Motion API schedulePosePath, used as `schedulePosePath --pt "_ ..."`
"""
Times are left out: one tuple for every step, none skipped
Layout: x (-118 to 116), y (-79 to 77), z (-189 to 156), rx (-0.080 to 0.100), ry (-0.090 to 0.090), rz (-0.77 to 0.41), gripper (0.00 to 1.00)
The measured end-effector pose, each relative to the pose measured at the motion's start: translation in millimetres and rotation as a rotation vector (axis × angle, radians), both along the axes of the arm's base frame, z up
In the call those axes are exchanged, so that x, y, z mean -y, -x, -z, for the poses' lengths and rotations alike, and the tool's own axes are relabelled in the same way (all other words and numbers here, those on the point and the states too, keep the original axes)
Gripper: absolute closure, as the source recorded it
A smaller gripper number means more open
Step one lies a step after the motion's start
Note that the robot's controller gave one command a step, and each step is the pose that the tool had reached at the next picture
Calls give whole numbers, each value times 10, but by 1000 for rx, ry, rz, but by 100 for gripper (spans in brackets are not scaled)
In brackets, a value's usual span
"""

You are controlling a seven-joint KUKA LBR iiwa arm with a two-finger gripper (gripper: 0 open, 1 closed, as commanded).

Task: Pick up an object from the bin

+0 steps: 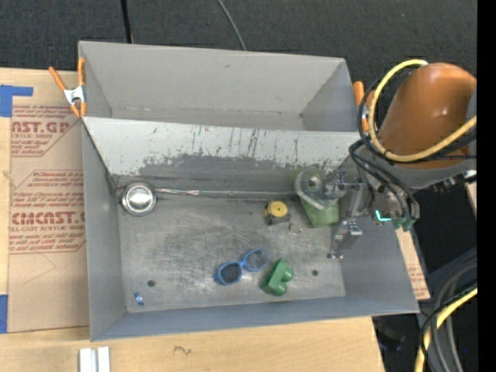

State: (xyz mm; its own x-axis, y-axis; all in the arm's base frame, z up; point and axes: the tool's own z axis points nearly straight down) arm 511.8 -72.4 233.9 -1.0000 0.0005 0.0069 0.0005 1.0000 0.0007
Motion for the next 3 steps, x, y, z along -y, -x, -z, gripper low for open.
schedulePosePath --pt "540 -266 -262 13 4 25 0" --pt "-341 -603 723 2 -4 -61 0" --pt "-499 143 1521 11 1 -59 0"
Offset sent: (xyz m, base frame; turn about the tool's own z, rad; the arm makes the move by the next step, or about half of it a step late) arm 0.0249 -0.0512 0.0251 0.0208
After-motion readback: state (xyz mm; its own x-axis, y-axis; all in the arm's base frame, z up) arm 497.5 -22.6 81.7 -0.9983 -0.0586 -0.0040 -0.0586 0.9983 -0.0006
